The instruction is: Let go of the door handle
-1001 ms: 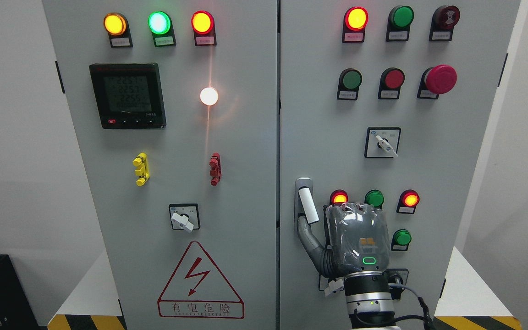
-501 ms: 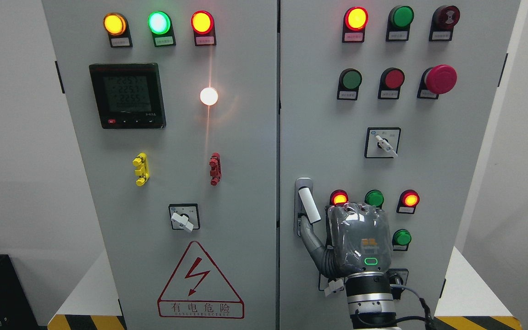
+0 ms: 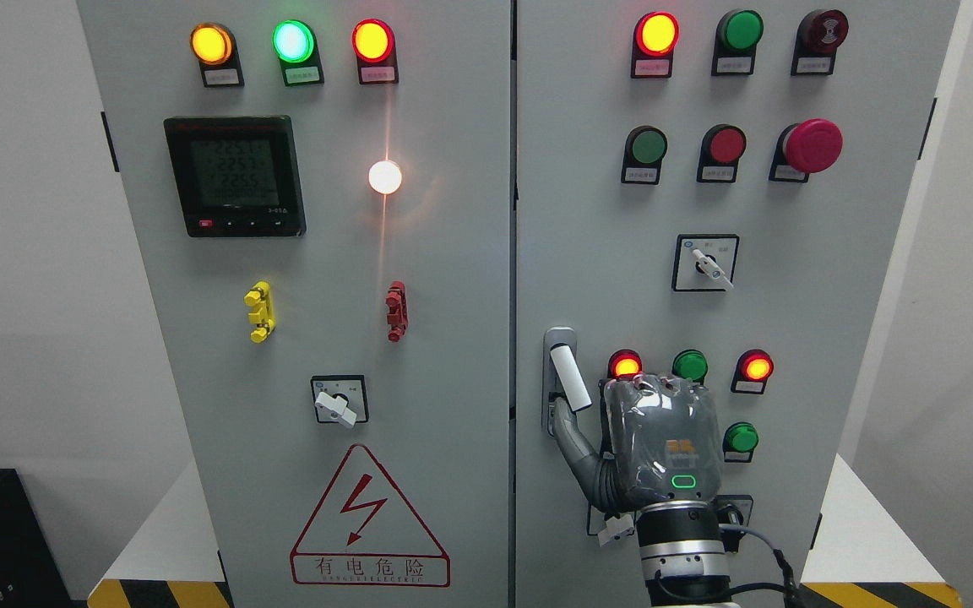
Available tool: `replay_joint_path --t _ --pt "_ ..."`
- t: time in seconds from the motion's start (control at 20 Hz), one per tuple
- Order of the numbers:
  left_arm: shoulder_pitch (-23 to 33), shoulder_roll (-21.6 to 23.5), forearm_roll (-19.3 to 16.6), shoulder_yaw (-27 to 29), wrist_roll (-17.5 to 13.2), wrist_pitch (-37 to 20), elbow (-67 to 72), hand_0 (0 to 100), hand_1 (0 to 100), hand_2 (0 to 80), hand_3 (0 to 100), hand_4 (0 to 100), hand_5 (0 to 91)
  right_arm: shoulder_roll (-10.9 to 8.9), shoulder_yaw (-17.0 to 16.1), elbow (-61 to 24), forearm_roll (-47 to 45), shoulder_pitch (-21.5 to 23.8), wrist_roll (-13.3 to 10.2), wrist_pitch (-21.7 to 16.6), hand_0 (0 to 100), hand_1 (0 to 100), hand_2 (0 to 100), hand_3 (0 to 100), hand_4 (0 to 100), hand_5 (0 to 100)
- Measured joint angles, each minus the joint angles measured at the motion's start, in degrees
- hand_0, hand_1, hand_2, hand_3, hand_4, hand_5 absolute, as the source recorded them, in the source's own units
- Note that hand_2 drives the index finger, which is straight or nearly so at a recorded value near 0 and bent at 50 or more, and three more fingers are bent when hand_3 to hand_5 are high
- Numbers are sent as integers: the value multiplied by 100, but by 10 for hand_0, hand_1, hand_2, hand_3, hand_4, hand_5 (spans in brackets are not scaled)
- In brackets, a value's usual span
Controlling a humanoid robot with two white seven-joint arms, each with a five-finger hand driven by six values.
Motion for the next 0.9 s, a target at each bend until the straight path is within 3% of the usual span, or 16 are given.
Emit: replay_joint_path --t 0.9 --pt "0 0 0 0 -2 0 0 120 556 0 0 0 0 0 -30 -25 5 -2 7 52 552 238 953 1000 1000 1000"
